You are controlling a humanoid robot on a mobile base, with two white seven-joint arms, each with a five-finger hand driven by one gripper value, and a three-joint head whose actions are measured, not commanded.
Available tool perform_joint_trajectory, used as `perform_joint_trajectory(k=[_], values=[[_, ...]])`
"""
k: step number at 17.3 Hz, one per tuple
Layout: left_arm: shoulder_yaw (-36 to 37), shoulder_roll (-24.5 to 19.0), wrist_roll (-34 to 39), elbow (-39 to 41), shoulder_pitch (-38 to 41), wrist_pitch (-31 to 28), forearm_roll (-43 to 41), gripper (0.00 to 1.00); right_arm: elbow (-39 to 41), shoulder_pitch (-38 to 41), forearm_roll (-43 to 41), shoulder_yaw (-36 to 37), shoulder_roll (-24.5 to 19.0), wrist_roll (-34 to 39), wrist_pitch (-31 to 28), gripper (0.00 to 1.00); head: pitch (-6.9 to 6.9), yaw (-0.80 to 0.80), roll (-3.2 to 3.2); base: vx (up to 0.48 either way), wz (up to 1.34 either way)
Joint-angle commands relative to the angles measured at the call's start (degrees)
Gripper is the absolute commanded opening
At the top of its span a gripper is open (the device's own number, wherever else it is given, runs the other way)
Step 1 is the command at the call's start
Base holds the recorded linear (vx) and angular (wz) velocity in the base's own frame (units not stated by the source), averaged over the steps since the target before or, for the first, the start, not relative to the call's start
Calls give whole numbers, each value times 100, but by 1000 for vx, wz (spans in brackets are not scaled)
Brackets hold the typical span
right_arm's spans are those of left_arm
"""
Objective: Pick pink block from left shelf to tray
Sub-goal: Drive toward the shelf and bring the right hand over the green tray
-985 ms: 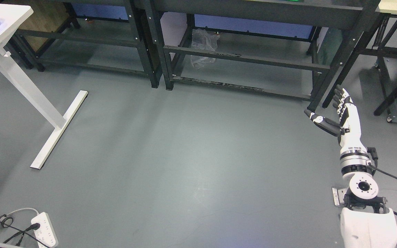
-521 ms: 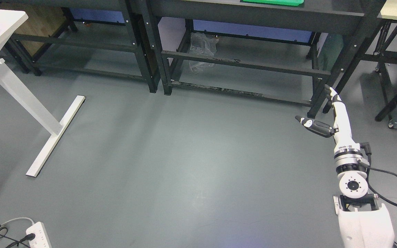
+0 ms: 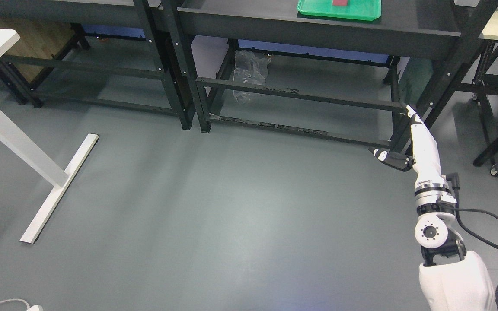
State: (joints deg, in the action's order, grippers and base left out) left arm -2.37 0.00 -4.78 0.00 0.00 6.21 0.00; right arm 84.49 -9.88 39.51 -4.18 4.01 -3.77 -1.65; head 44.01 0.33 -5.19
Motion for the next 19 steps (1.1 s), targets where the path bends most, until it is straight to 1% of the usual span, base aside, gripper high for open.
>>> perform_joint_trajectory(k=[1, 6, 8, 14, 19], values=[[0, -100, -6, 100, -132, 4, -9, 100, 235, -146, 3240, -119, 73, -54, 33, 99, 0, 0, 0, 229, 2], [0, -100, -6, 100, -132, 4, -9, 100, 244, -137, 2580, -92, 65, -45, 59, 100, 0, 0, 0, 214, 13], [0, -100, -6, 100, -132, 4, -9, 100, 261, -137, 2562, -92, 65, -54, 155, 100, 0, 0, 0, 203, -179], [0, -100, -6, 100, -132, 4, -9, 100, 253, -137, 2562, -101, 3, -54, 165, 100, 0, 0, 0, 220, -208], [0, -100, -6, 100, -132, 4, -9, 100, 244, -137, 2562, -127, -84, -45, 165, 100, 0, 0, 0, 236, 141]])
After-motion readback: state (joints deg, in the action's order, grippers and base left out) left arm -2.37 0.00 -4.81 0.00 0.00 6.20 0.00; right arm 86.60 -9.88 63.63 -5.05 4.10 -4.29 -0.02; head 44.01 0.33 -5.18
